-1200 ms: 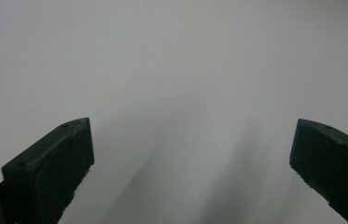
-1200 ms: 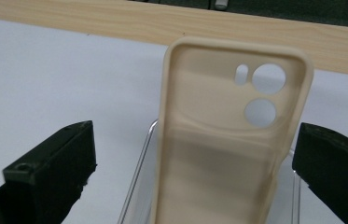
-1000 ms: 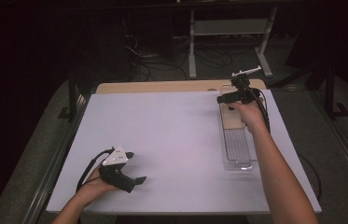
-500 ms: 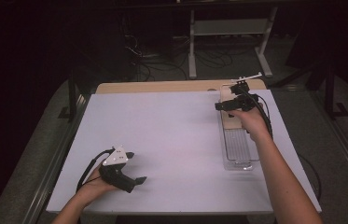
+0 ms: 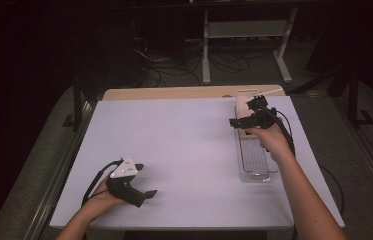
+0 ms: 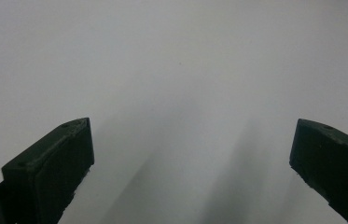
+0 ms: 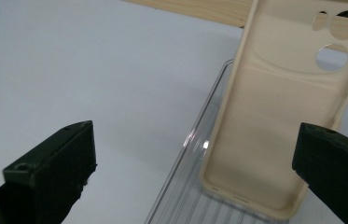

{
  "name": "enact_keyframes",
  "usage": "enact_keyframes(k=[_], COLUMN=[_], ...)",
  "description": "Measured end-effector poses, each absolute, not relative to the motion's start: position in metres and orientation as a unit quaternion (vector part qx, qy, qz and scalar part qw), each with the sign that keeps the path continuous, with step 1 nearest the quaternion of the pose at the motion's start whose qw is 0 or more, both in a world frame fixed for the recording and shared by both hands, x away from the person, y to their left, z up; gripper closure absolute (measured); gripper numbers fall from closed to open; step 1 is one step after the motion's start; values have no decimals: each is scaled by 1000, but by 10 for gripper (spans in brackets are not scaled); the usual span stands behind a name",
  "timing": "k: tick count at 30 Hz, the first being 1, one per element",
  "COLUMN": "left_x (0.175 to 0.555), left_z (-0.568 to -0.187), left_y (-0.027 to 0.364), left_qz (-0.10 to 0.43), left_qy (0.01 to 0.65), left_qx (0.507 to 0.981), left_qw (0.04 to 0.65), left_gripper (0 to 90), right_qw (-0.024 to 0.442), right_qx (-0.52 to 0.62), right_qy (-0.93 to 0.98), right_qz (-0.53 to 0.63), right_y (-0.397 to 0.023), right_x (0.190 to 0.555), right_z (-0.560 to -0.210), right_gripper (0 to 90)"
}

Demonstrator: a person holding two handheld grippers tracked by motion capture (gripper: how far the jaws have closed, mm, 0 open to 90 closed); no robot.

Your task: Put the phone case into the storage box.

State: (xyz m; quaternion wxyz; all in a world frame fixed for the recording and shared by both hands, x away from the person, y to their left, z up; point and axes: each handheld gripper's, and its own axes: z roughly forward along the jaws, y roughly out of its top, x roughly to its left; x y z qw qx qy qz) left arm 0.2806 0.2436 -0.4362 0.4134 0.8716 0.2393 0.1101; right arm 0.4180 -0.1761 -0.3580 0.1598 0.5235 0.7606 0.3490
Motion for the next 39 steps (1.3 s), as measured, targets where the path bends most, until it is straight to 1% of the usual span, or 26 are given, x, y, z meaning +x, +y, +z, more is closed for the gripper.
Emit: enact_keyframes(k=[13, 23, 39], left_x=[281, 281, 286], left_z=[-436, -435, -418], left_y=[244, 245, 251], left_qz=[109, 110, 113], left_qy=[243, 244, 252], left_qx=[869, 869, 865], left_qw=[416, 417, 418], left_gripper=[0, 0, 0], right_qw=[151, 135, 117], right_qx=[497, 485, 449], right_qy=[766, 767, 779], right_qz=[379, 399, 421], right_y=[-177, -176, -177], right_x=[387, 363, 328], right_z=[-360, -364, -379], right_gripper=[0, 0, 0])
